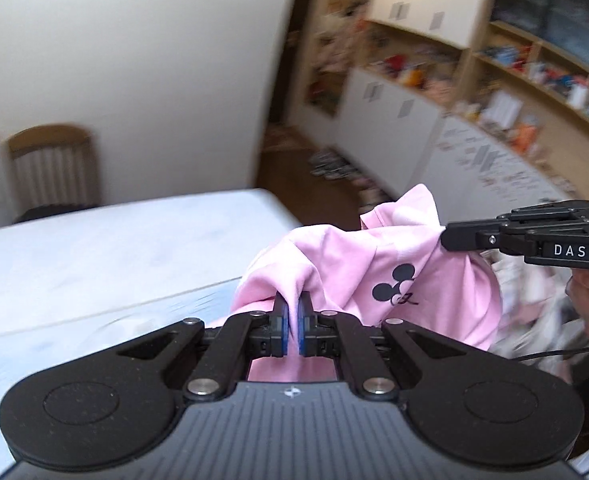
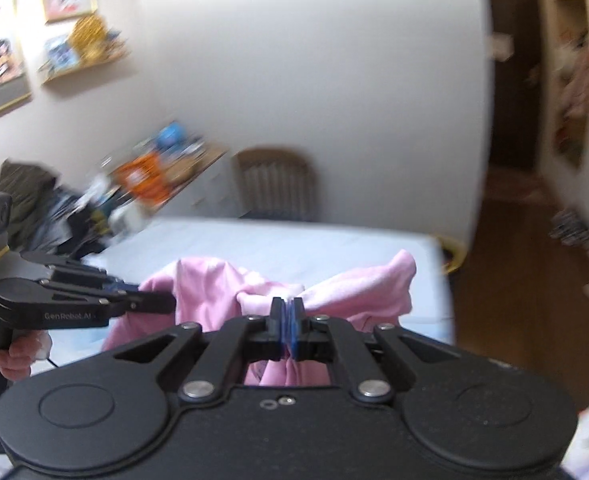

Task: Fold clothes
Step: 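Carry the pink T-shirt with both grippers over to the marble table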

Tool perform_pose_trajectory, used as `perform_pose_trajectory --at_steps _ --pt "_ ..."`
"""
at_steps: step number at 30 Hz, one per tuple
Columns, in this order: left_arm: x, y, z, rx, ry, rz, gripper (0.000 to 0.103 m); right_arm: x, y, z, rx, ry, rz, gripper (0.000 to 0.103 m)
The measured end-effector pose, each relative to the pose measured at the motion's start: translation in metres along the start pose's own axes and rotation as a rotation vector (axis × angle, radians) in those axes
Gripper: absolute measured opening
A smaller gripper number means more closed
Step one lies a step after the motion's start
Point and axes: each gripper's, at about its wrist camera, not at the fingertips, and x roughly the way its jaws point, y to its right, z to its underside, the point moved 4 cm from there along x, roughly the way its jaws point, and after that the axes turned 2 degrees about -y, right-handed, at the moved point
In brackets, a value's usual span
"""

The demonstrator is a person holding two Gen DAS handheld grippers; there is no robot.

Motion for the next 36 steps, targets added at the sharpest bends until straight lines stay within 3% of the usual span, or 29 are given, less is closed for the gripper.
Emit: perform_pose_trajectory --at_steps 3,6,14,17,20,26,29,31,33,36 --pt "-0.015 -0.054 0.02 -0.051 -0.046 -0.072 0.004 0.054 -0.043 -0.001 -0.005 -0.082 -0.081 0.103" --pt "-0.013 -0.095 0.033 -0.08 -0.071 -0.133 0.004 0.097 -0.068 -0.002 -0.031 -0.126 -0.104 0.103" --pt "0.095 -0.17 0.061 -0.069 -0.154 -0.298 0.004 0.223 -0.054 0.022 -0.08 -0.247 -0.053 0.103" --pt "0.131 -0.189 0.071 -0.101 -0.16 -0.31 0.004 0.266 -0.04 0.028 -0.08 -0.252 -0.054 0.103" --pt "0.159 -0.203 0.081 -0.167 -0.166 -0.271 0.004 0.302 -0.027 0.036 -0.052 -0.307 -0.099 0.103" --pt "0.189 -0.226 0.105 -0.3 -0.208 -0.228 0.006 0.343 -0.023 0.063 -0.06 -0.428 -0.167 0.103" --pt "0.198 -0.227 0.115 -0.298 -0.252 -0.247 0.019 0.354 -0.025 0.072 -0.082 -0.467 -0.188 0.103" --pt "0.2 -0.228 0.12 -0.307 -0.267 -0.262 0.047 0.36 -0.03 0.077 -0.131 -0.483 -0.185 0.103" --pt "0.198 -0.23 0.125 -0.329 -0.277 -0.269 0.069 0.363 -0.039 0.082 -0.199 -0.489 -0.169 0.103" --pt "0.187 -0.235 0.127 -0.357 -0.27 -0.268 0.071 0.36 -0.051 0.086 -0.265 -0.492 -0.123 0.103"
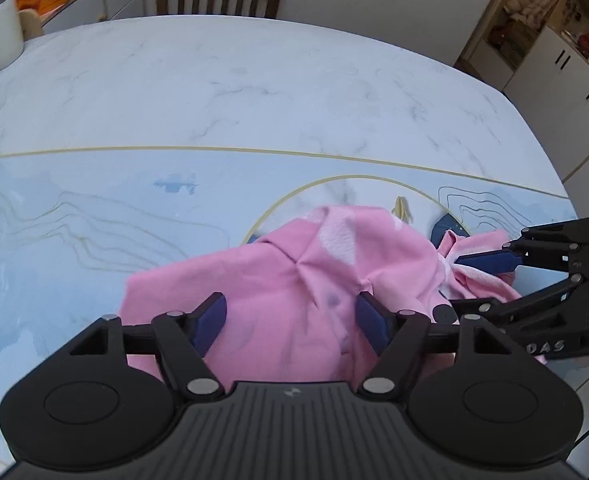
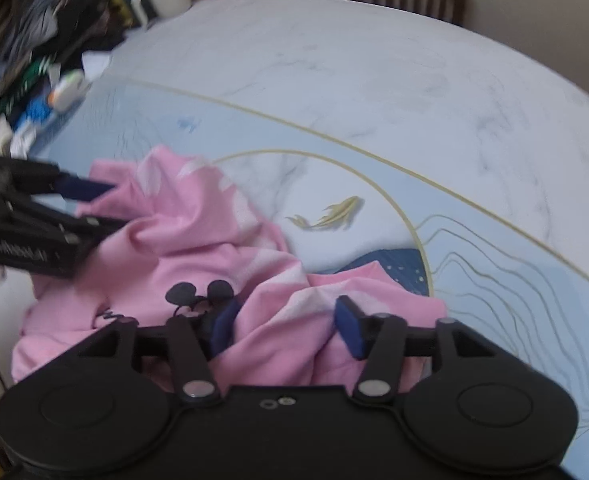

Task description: Fold clothes

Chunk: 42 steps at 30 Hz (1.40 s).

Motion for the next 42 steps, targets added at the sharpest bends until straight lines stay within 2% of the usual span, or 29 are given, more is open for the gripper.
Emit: perform_pose_trajectory --at_steps 3,7,10,13,16,19,21,26,30,32,34,37,42 --pt "-0.02 -0.013 0.0 -0.011 0.028 0.031 0.071 -0.016 -0.002 0.002 0.04 0.042 0.056 0.103" --pt "-0.047 -0.036 0.005 0.023 0.047 0.071 0.071 -0.064 0.001 0.009 0.118 0.148 0.116 0.103" --pt "-0.066 -0.055 0.014 0.065 0.057 0.109 0.071 -0.099 -0.003 0.021 0.221 0.187 0.075 0.103" --pt "-0.077 -0.068 0.03 0.155 0.055 0.127 0.071 -0.114 -0.02 0.034 0.315 0.175 0.025 0.103" --pt "-0.072 -0.071 0.051 0.241 0.011 0.147 0.071 -0.108 -0.044 0.045 0.39 0.149 -0.02 0.103" --pt "-0.056 -0.066 0.07 0.28 -0.037 0.174 0.071 -0.079 -0.069 0.05 0.442 0.098 -0.04 0.103" --pt "-0.049 -0.06 0.076 0.319 -0.032 0.17 0.071 -0.057 -0.081 0.05 0.485 0.053 -0.025 0.103" --pt "-0.047 -0.044 0.073 0.421 0.054 0.147 0.071 -0.027 -0.081 0.049 0.605 -0.006 0.049 0.103" --pt "-0.048 -0.037 0.06 0.481 0.141 0.105 0.071 -0.037 -0.085 0.05 0.584 -0.008 0.076 0.103" --pt "-0.043 -0.041 0.05 0.484 0.183 0.05 0.065 -0.044 -0.085 0.051 0.565 -0.003 0.097 0.103" --pt "-0.04 -0.046 0.037 0.468 0.218 0.003 0.029 -0.056 -0.082 0.05 0.548 0.011 0.117 0.103" --pt "-0.038 -0.067 0.011 0.399 0.246 -0.044 0.02 -0.077 -0.062 0.056 0.53 0.028 0.163 0.103" --pt "-0.029 -0.092 -0.034 0.344 0.286 -0.132 0.014 -0.1 0.0 0.08 0.577 0.043 0.302 0.103"
